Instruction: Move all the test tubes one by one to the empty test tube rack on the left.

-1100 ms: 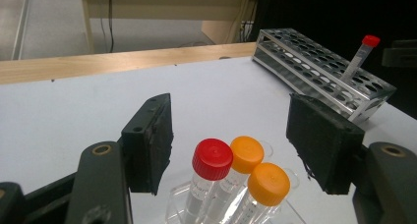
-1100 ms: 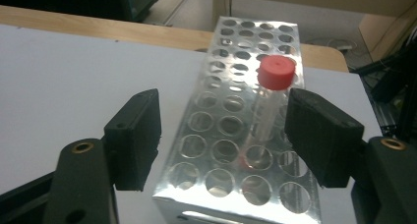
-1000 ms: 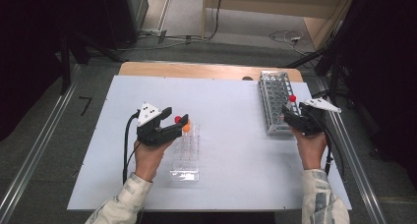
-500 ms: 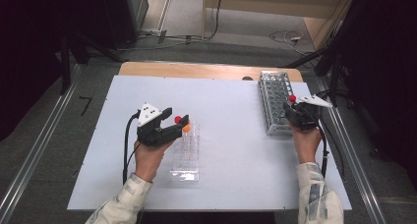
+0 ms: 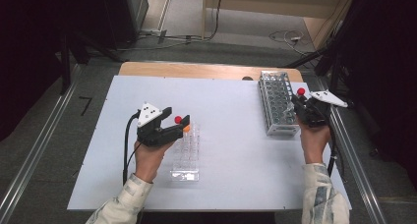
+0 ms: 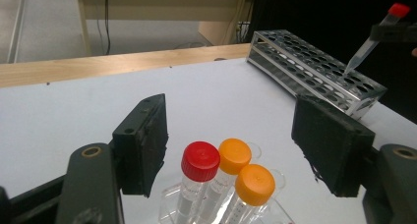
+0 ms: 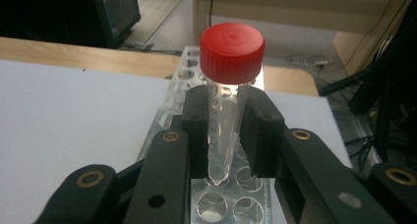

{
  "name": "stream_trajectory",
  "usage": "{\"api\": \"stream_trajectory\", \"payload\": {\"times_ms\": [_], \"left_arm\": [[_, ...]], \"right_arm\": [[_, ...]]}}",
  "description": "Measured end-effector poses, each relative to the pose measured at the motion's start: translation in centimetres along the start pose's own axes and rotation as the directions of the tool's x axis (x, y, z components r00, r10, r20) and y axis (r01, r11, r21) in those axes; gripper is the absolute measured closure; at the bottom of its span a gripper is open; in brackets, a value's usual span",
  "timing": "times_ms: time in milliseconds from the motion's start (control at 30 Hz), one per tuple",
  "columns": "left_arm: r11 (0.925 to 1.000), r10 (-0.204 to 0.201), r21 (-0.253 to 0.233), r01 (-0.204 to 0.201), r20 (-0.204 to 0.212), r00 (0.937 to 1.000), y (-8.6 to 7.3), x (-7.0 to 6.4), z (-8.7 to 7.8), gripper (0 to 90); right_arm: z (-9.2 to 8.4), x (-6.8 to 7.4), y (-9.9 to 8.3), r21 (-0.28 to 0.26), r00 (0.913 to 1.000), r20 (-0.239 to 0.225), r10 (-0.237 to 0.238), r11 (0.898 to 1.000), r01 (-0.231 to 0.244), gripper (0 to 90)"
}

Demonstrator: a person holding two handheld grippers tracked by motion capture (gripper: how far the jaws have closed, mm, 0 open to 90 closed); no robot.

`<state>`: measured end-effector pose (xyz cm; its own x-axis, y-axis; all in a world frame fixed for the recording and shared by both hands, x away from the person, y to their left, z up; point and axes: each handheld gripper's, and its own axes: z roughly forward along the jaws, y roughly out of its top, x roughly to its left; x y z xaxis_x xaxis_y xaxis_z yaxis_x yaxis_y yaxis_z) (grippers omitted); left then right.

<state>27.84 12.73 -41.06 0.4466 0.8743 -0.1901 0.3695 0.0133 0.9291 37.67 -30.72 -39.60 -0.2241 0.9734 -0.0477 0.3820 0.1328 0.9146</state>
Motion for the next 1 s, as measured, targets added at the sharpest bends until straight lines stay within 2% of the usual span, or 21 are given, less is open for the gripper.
{"api": "stream_trajectory", "payload": {"times_ms": [133,233,367,433,500,567,700,800,1000], "left_arm": [[1.0000,0.004,0.007,-0.004,0.008,1.0000,0.2,-0.3,0.0,26.2],[0.9999,0.006,0.013,-0.006,0.018,0.9998,0.3,-0.6,-0.1,24.1],[0.9997,0.012,0.022,-0.013,0.039,0.9992,0.5,-1.0,-0.2,22.4],[0.9995,0.017,0.024,-0.018,0.053,0.9984,0.6,-1.3,-0.2,22.5],[0.9994,0.021,0.028,-0.023,0.071,0.9973,0.6,-1.6,-0.3,22.9],[0.9993,0.028,0.024,-0.030,0.087,0.9958,0.7,-2.1,-0.4,24.5],[0.9992,0.035,0.015,-0.037,0.129,0.9910,1.0,-3.1,-0.8,28.8],[0.9984,0.054,0.008,-0.056,0.175,0.9831,1.2,-4.1,-1.0,31.3],[0.9959,0.089,-0.007,-0.091,0.256,0.9625,1.4,-6.3,-1.2,36.1]], "right_arm": [[-1.8,0.9,1.0,-0.030,0.9992,-0.034,-0.021,0.999,0.020,71.1],[-2.5,2.0,0.9,-0.012,0.9946,-0.096,-0.038,0.999,0.037,71.1],[-3.2,4.1,0.6,0.024,0.9791,-0.189,-0.075,0.996,0.081,71.1],[-3.6,5.2,0.4,0.036,0.9637,-0.255,-0.078,0.995,0.090,71.1],[-3.9,6.4,0.3,0.040,0.9486,-0.301,-0.096,0.993,0.113,71.1],[-4.3,7.6,0.2,0.039,0.9286,-0.358,-0.097,0.992,0.119,71.1],[-5.0,10.0,-0.1,0.035,0.8896,-0.443,-0.112,0.989,0.142,71.1],[-5.1,11.8,-0.4,0.035,0.8569,-0.498,-0.133,0.984,0.173,71.1],[-5.2,15.0,-1.4,0.052,0.8069,-0.563,-0.179,0.967,0.251,71.1]]}}
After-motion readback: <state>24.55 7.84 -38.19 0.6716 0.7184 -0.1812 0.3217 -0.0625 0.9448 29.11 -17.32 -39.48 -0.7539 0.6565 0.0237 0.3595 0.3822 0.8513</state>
